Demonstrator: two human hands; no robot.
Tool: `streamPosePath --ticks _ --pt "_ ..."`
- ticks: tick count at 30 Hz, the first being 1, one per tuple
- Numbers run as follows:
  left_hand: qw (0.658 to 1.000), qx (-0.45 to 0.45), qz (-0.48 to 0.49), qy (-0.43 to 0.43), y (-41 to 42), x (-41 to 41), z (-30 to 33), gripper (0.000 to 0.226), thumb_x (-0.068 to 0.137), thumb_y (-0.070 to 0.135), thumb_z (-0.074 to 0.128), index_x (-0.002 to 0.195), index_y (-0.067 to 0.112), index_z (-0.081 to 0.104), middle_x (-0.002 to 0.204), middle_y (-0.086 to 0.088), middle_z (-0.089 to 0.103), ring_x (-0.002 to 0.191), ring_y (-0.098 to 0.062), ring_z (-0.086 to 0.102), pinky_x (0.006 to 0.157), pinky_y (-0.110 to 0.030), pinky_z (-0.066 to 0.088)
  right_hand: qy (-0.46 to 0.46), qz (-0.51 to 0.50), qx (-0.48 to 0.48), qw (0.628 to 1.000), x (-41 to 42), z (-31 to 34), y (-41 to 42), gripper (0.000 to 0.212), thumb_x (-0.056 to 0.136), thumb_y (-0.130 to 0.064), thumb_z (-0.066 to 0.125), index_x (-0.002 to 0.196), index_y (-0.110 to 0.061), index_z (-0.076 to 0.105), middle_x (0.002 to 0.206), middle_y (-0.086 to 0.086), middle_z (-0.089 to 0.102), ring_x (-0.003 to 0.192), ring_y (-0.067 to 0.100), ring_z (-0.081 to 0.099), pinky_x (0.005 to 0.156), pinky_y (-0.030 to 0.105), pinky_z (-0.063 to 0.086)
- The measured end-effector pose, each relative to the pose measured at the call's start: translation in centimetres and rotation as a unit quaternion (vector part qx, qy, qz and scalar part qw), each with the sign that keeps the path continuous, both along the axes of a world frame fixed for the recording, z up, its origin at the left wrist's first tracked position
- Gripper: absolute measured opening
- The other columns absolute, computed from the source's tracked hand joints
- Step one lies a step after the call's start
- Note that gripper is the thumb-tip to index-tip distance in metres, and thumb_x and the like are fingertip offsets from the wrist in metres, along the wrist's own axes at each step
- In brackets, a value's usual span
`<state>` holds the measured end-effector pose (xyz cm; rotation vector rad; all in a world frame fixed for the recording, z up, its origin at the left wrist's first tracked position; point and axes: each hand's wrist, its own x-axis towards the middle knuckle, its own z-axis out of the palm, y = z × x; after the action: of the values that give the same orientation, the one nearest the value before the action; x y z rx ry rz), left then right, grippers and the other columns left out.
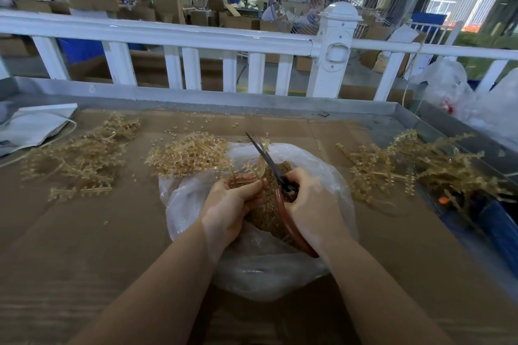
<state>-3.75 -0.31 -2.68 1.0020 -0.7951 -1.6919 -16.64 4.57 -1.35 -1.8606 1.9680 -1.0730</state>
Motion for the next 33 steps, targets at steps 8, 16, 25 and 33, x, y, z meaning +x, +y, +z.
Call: streamPosePath --ticks 8,16,25,33 --pt "0.996 0.042 0.046 0.068 -0.8 0.0 0.1 0.011 0.085 -0.009 0.058 0.094 -0.004 0.058 0.069 -0.009 0.069 0.055 -0.010 0.066 0.058 -0.020 0.056 0.078 -0.025 0.001 0.997 -1.0 0.0 0.8 0.022 0.089 -0.033 0.060 0.108 -0.024 0.055 0.089 -0.012 0.058 0.084 0.011 0.059 0.073 0.022 0.045" --pt "0.991 0.021 0.119 0.049 -3.3 1.4 2.4 0.017 0.085 -0.009 0.059 0.101 -0.007 0.057 0.069 -0.010 0.069 0.053 -0.010 0.067 0.046 -0.018 0.051 0.122 -0.019 -0.004 0.992 -1.9 0.2 1.3 0.020 0.091 -0.030 0.059 0.110 -0.025 0.054 0.096 -0.010 0.066 0.086 0.009 0.061 0.072 0.018 0.045" --pt "0.992 0.011 0.122 0.038 -2.2 0.7 1.5 0.026 0.081 -0.012 0.061 0.105 -0.005 0.054 0.084 -0.014 0.065 0.057 -0.012 0.067 0.051 -0.020 0.054 0.062 -0.066 -0.058 0.994 -2.3 0.8 1.5 0.015 0.091 -0.030 0.061 0.103 -0.021 0.057 0.091 -0.008 0.061 0.086 0.013 0.059 0.068 0.022 0.040" --pt "0.995 -0.030 0.046 -0.080 -0.1 -0.4 -0.2 0.018 0.080 -0.005 0.067 0.094 0.004 0.062 0.080 -0.011 0.072 0.071 -0.022 0.070 0.061 -0.030 0.057 -0.081 0.035 -0.069 0.994 -0.3 1.4 0.2 0.013 0.087 -0.013 0.063 0.097 -0.020 0.059 0.076 -0.015 0.060 0.072 -0.003 0.059 0.065 0.005 0.040"
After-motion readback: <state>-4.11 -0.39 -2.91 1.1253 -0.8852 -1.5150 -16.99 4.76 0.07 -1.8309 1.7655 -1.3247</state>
